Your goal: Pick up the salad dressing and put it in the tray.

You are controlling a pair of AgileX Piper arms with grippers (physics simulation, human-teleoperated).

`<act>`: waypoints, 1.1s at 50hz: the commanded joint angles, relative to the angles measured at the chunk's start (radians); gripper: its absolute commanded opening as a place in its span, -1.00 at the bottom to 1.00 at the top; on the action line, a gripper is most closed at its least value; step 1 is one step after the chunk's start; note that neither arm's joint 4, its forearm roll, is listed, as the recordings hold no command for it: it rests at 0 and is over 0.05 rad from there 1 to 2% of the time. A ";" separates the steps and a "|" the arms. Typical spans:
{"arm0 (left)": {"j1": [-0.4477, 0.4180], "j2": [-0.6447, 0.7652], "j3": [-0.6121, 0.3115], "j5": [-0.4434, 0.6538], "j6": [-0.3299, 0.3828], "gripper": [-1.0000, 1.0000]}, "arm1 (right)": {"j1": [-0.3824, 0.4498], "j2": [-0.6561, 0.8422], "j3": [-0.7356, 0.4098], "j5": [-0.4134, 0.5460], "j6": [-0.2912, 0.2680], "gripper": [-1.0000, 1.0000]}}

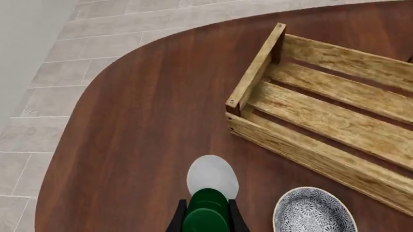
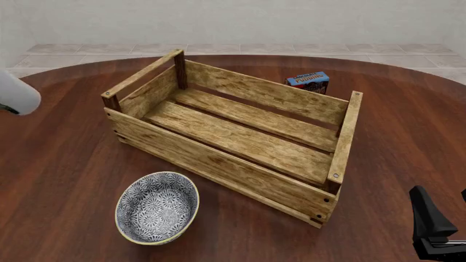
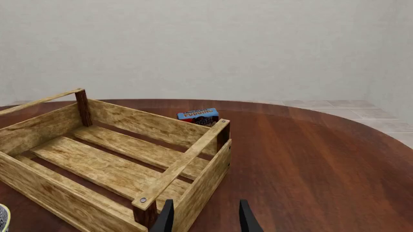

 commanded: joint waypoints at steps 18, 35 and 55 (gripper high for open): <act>-0.265 0.252 -0.156 -0.095 0.069 -1.00 | 0.000 0.000 0.000 0.000 0.000 1.00; -0.415 0.403 -0.234 -0.148 0.087 -1.00 | 0.000 0.000 0.000 0.000 0.000 1.00; -0.529 0.620 -0.327 -0.219 0.059 -1.00 | 0.000 0.000 0.000 0.000 0.000 1.00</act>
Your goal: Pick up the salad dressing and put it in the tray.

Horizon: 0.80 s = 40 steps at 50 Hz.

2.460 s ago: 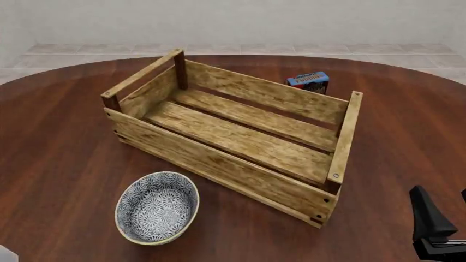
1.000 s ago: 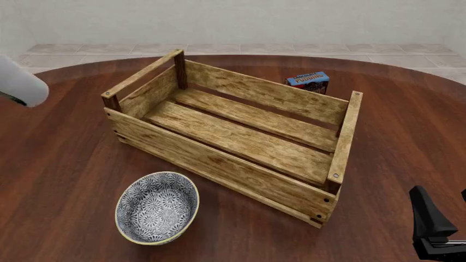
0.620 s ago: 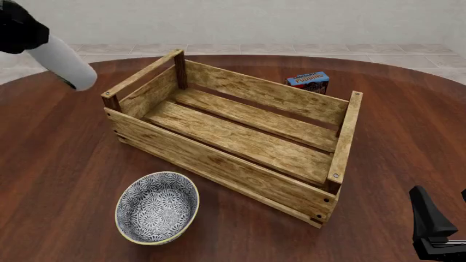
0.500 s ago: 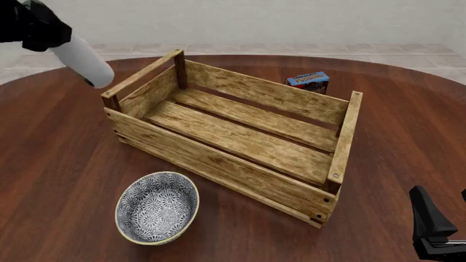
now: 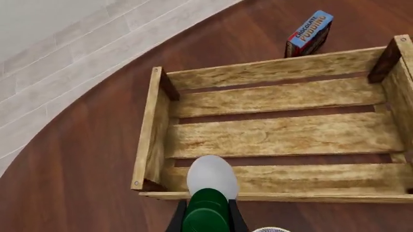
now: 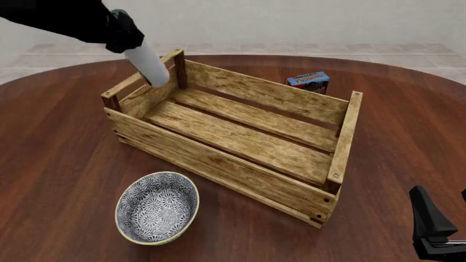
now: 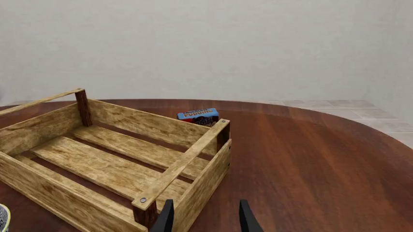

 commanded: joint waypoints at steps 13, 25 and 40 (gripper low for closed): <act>-0.143 0.240 -0.142 -0.060 -0.052 -1.00 | 0.000 0.000 0.000 0.000 0.000 1.00; -0.156 0.314 -0.143 -0.113 -0.046 -1.00 | 0.000 0.000 0.000 0.000 0.000 1.00; -0.149 0.453 -0.116 -0.207 -0.057 -1.00 | 0.000 0.000 0.000 0.000 0.000 1.00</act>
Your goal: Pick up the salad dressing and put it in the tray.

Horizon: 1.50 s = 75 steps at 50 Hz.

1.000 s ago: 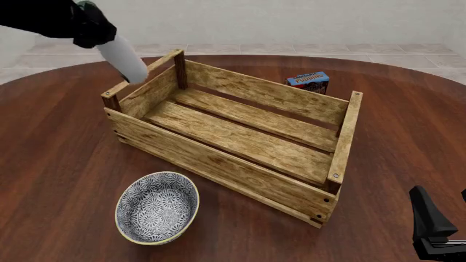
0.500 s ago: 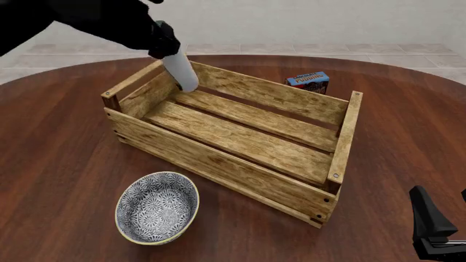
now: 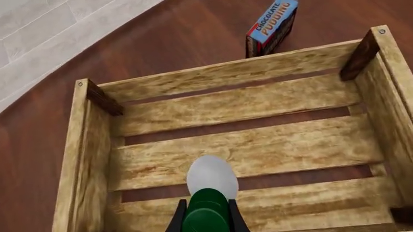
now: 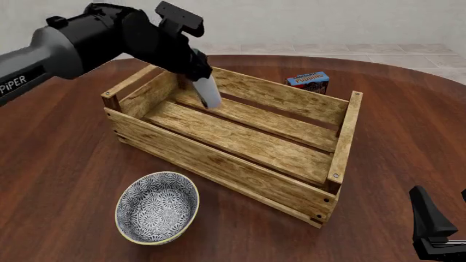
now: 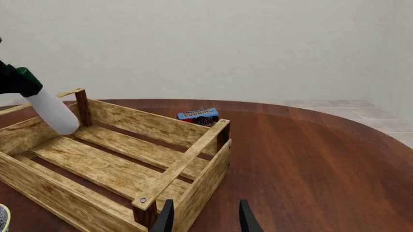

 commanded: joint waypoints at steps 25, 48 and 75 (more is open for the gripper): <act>0.083 0.239 0.017 -0.186 0.187 -1.00 | 0.000 0.000 0.000 0.000 0.000 1.00; 0.113 0.384 -0.053 -0.262 0.298 -1.00 | 0.000 0.000 0.000 0.000 0.000 1.00; 0.096 0.453 -0.103 -0.248 0.302 -1.00 | 0.000 0.000 0.000 0.000 0.000 1.00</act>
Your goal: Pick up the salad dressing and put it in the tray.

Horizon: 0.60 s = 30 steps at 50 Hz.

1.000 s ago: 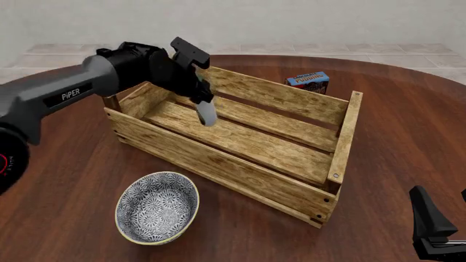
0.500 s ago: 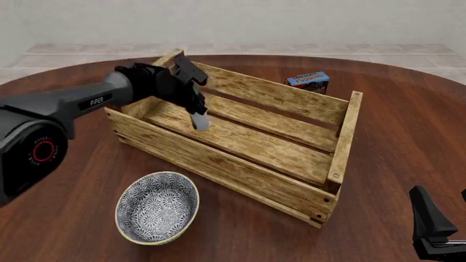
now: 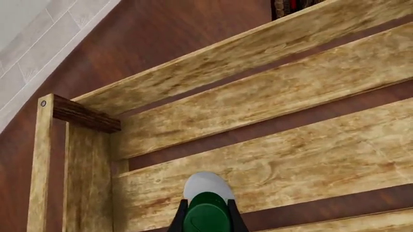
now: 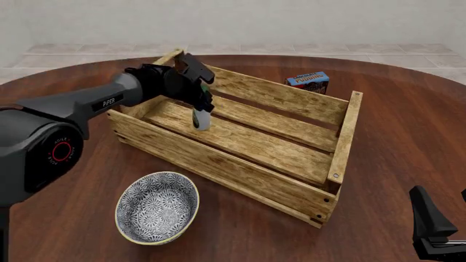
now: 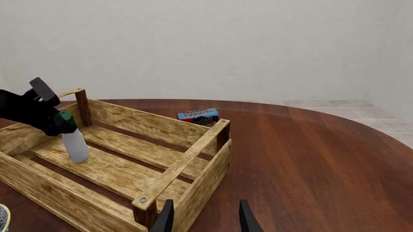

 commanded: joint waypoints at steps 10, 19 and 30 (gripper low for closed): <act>0.018 0.035 0.032 -0.011 0.006 -1.00 | 0.000 0.000 0.000 0.000 0.000 1.00; 0.037 0.020 0.051 -0.026 0.017 1.00 | 0.000 0.000 0.000 0.000 0.000 1.00; 0.041 0.007 0.054 -0.025 0.019 1.00 | 0.000 0.000 0.000 0.000 0.000 1.00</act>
